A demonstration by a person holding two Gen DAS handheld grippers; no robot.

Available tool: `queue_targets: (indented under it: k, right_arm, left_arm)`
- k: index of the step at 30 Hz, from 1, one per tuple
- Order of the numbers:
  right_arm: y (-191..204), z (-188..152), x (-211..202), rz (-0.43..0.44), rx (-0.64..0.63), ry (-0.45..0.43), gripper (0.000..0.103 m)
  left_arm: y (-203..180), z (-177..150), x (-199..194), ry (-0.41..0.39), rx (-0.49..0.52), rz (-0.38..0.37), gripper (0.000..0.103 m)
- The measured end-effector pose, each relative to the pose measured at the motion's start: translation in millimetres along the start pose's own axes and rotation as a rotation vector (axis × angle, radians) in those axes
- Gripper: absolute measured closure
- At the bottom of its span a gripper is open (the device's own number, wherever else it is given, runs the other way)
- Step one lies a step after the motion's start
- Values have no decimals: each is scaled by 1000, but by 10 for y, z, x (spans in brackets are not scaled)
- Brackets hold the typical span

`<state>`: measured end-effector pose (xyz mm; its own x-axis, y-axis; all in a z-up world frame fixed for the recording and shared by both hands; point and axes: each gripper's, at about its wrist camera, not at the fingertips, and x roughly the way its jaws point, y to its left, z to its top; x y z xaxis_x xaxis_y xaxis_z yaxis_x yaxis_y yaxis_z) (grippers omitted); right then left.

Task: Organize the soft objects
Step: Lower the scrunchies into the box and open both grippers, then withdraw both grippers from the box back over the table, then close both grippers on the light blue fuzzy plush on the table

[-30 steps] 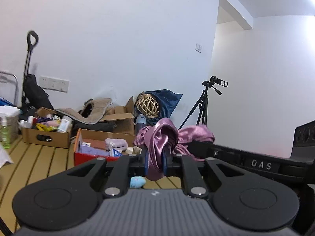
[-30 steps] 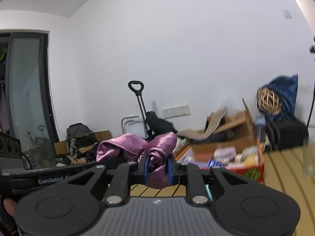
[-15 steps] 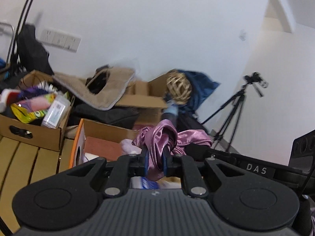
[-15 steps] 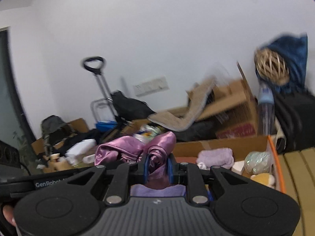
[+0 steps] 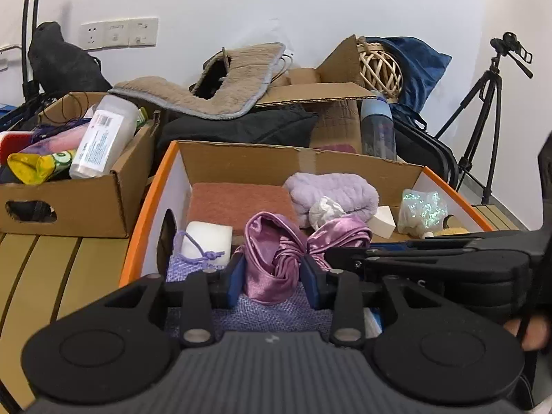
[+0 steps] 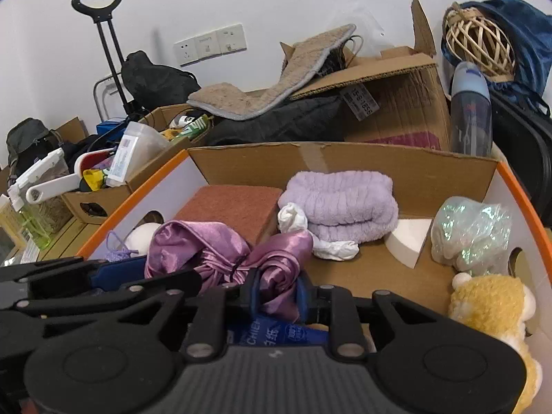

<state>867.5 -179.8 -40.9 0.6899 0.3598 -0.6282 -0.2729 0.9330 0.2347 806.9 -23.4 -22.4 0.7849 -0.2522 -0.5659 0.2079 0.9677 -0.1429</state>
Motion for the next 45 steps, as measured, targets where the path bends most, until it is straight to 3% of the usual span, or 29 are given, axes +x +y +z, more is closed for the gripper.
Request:
queue_targets:
  k: [4,9,12,14,21,27,33,37,41,45]
  right_arm:
    - [-66,30,-185,24,51,-25,61]
    - [31,143,-849,30,22,-107,59]
    - [123,149,-1325,36,-12,-153,50]
    - [177,120,-1684,28,-29,-194,45]
    - [371,-125,-2855,23,-96,-281,41]
    - [475,-869,-3614,73,-102,-335,37]
    - [678,-1907,-3958,128,-95,-298,35]
    - [829,-2644,-4134,114,-50,-279,29]
    - [902,-2999,-4170,161,12,-232,29]
    - [994,-3037,-4217,110,-14,-285,29]
  left_arm:
    - [-22,39,-220,-5,-39,-15,56]
    - [-138,142,-847,-66,-12,-15,52]
    - [-217,192,-1341,-116,5,-15,49]
    - [-267,188,-1667,-145,21,-8,47]
    - [-449,-13,-2754,-250,74,27,44]
    - [-562,-693,-3546,-334,66,36,37]
    - [-723,-1632,-3942,-281,47,2,33]
    - [-839,-2227,-4181,-257,67,12,29]
    - [-852,-2343,-4235,-236,56,7,27]
    - [-839,-2292,-4226,-265,40,1,27]
